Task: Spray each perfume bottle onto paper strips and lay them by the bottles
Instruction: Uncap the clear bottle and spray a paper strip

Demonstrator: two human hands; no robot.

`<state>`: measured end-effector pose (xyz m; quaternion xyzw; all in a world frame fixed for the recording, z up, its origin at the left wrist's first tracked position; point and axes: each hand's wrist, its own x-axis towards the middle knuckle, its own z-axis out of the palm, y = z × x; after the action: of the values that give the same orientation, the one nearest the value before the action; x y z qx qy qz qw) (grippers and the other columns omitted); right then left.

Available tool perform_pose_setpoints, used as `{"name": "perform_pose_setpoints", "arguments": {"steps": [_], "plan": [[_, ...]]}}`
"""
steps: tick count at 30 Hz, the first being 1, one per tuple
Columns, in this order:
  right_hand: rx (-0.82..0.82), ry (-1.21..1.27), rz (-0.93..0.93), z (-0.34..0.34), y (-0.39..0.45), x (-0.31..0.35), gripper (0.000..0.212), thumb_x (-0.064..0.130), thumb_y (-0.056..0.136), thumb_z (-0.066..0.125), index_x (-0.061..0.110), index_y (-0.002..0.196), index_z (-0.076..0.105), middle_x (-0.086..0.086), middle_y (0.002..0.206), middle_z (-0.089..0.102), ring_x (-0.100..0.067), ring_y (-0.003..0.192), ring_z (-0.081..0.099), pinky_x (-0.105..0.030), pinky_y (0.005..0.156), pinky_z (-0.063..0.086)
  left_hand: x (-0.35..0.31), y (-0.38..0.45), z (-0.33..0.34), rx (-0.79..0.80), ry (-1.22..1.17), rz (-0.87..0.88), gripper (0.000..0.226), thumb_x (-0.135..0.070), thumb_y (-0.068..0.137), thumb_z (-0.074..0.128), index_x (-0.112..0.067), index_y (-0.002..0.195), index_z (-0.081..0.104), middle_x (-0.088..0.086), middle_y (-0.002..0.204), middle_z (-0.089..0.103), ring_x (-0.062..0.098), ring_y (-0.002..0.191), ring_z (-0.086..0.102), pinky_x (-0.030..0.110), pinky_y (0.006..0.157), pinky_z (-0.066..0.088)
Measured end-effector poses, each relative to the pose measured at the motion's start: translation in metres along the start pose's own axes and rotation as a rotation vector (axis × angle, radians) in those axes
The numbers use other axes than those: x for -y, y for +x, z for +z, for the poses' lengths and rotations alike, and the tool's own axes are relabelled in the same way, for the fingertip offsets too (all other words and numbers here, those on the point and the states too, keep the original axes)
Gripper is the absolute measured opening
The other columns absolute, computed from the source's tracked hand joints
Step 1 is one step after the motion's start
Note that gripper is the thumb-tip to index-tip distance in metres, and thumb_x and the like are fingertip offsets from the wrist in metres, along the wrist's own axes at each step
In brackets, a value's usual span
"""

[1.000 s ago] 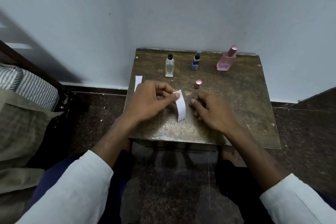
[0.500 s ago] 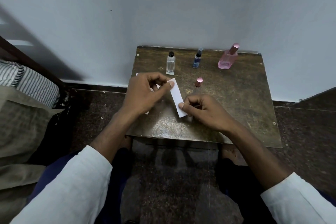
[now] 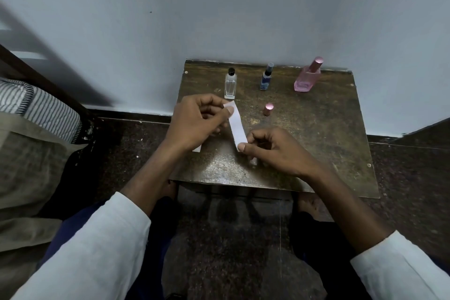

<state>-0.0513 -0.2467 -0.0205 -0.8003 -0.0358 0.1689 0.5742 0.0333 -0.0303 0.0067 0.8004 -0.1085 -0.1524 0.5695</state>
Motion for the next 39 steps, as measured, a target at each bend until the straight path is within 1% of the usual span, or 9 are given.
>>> {"name": "perform_pose_setpoints", "arguments": {"steps": [7,11,13,19,22,25,32,37,39], "plan": [[0.062,-0.098,0.058,-0.009,-0.006,0.0,0.043,0.049,0.105,0.057,0.016,0.091,0.079,-0.003,0.079,0.077,-0.009,0.053,0.064,-0.014,0.051,0.045,-0.015,-0.005,-0.017,0.565,-1.123,-0.07,0.01,-0.03,0.089,0.086,-0.026,0.093,0.078,-0.012,0.073,0.068,0.0,0.059,0.057,0.013,0.049,0.041],[0.031,-0.239,0.092,-0.006,-0.003,-0.003,0.026,0.032,0.107,0.063,0.018,0.09,0.075,0.001,0.075,0.078,-0.01,0.051,0.067,-0.014,0.055,0.046,0.003,0.002,-0.008,0.073,0.133,0.028,0.005,-0.029,0.097,0.079,-0.026,0.093,0.08,-0.011,0.079,0.078,-0.002,0.061,0.064,0.028,0.056,0.055],[0.019,-0.225,0.116,-0.006,-0.003,-0.002,0.024,0.028,0.108,0.063,0.016,0.09,0.074,0.0,0.075,0.078,-0.011,0.051,0.067,-0.015,0.053,0.047,0.009,0.002,-0.003,0.132,0.495,0.084,0.012,-0.041,0.094,0.081,-0.029,0.092,0.079,-0.014,0.077,0.076,-0.006,0.064,0.065,0.026,0.063,0.052],[0.01,-0.209,0.135,-0.006,-0.003,0.0,0.023,0.023,0.108,0.063,0.011,0.09,0.073,-0.002,0.073,0.077,-0.013,0.05,0.067,-0.015,0.05,0.047,-0.016,-0.008,-0.009,0.511,-0.745,-0.011,0.017,-0.039,0.083,0.09,-0.025,0.083,0.08,-0.007,0.067,0.065,0.003,0.055,0.053,0.014,0.056,0.045],[0.0,-0.22,0.134,-0.005,-0.003,0.001,0.024,0.023,0.108,0.062,0.01,0.091,0.073,-0.002,0.073,0.077,-0.014,0.049,0.067,-0.016,0.049,0.047,-0.004,-0.001,-0.005,0.308,-0.175,0.068,0.012,-0.019,0.096,0.08,-0.029,0.09,0.078,-0.011,0.073,0.074,0.001,0.056,0.061,0.018,0.055,0.05],[-0.005,-0.244,0.127,-0.004,-0.002,0.001,0.023,0.022,0.108,0.061,0.013,0.09,0.072,-0.002,0.073,0.078,-0.014,0.048,0.068,-0.017,0.048,0.048,0.006,-0.001,0.002,0.205,0.488,0.196,0.008,-0.038,0.095,0.082,-0.038,0.088,0.076,-0.018,0.078,0.076,-0.002,0.068,0.069,0.03,0.066,0.059],[-0.005,-0.21,0.146,-0.004,-0.002,0.003,0.023,0.018,0.108,0.06,0.01,0.09,0.072,-0.005,0.072,0.077,-0.016,0.048,0.067,-0.018,0.047,0.048,-0.01,-0.002,-0.007,0.401,-0.606,-0.019,0.012,-0.034,0.089,0.083,-0.022,0.087,0.081,0.004,0.067,0.055,0.005,0.052,0.04,0.023,0.05,0.022],[-0.013,-0.242,0.143,-0.003,-0.002,0.005,0.024,0.021,0.109,0.059,0.011,0.091,0.071,-0.004,0.072,0.077,-0.014,0.046,0.067,-0.019,0.044,0.047,0.011,0.004,-0.003,0.165,0.325,-0.047,0.011,-0.036,0.092,0.084,-0.026,0.09,0.081,-0.009,0.08,0.08,0.012,0.066,0.071,0.032,0.068,0.055],[-0.012,-0.248,0.14,-0.003,-0.002,0.005,0.023,0.019,0.109,0.059,0.01,0.091,0.071,-0.004,0.072,0.077,-0.015,0.046,0.067,-0.019,0.045,0.047,0.013,0.005,-0.002,0.171,0.227,-0.064,0.015,-0.035,0.093,0.084,-0.02,0.093,0.082,-0.005,0.074,0.077,0.014,0.064,0.069,0.031,0.067,0.054]]}}
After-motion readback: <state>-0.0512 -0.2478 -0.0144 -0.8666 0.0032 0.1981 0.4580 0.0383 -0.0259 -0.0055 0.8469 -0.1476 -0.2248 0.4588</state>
